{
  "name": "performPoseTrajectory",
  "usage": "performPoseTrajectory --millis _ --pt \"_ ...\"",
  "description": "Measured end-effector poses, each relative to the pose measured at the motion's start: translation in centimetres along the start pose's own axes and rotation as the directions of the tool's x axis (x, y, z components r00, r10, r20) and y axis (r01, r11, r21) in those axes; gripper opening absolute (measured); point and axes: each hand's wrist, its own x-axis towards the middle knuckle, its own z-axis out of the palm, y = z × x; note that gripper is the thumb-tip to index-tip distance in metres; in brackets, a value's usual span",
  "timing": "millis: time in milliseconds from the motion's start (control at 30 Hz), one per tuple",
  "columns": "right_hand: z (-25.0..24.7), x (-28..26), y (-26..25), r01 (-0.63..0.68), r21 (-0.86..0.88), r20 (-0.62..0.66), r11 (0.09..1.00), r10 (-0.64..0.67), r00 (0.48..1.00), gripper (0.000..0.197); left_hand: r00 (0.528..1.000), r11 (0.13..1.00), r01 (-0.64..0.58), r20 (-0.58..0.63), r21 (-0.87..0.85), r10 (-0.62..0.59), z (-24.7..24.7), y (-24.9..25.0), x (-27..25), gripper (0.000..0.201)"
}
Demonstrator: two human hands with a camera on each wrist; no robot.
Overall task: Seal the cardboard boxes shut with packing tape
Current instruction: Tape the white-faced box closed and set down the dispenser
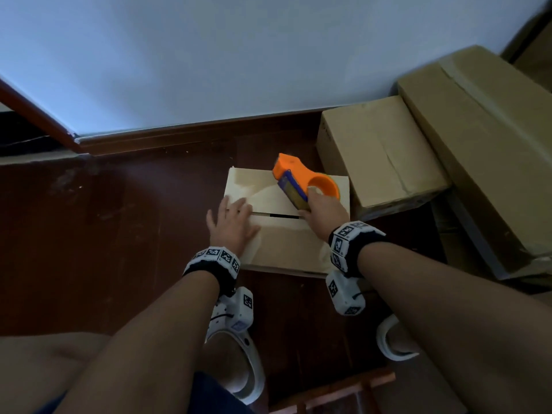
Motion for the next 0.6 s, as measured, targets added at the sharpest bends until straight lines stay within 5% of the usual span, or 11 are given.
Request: performPoseTrajectory --millis 133,200,333,600 --pt "0.1 1.4 -0.7 0.115 -0.186 0.236 0.976 -0.069 0.969 0.037 0.951 0.951 -0.291 0.142 0.107 0.276 0.5 -0.1 1.1 0.054" --pt "0.5 1.4 -0.9 0.11 -0.234 0.221 0.966 -0.057 0.974 0.036 0.92 0.921 -0.358 0.229 0.155 0.319 0.4 -0.2 0.9 0.068" --pt "0.9 1.6 -1.6 0.078 -0.27 0.128 0.96 -0.044 0.991 0.033 0.875 0.861 -0.447 0.316 0.242 0.365 0.3 -1.0 -0.3 0.125" --pt "0.3 5.8 -3.3 0.007 -0.096 0.037 0.995 -0.004 0.999 0.03 0.854 0.858 -0.461 0.375 0.225 0.361 0.9 -1.3 0.1 0.138"
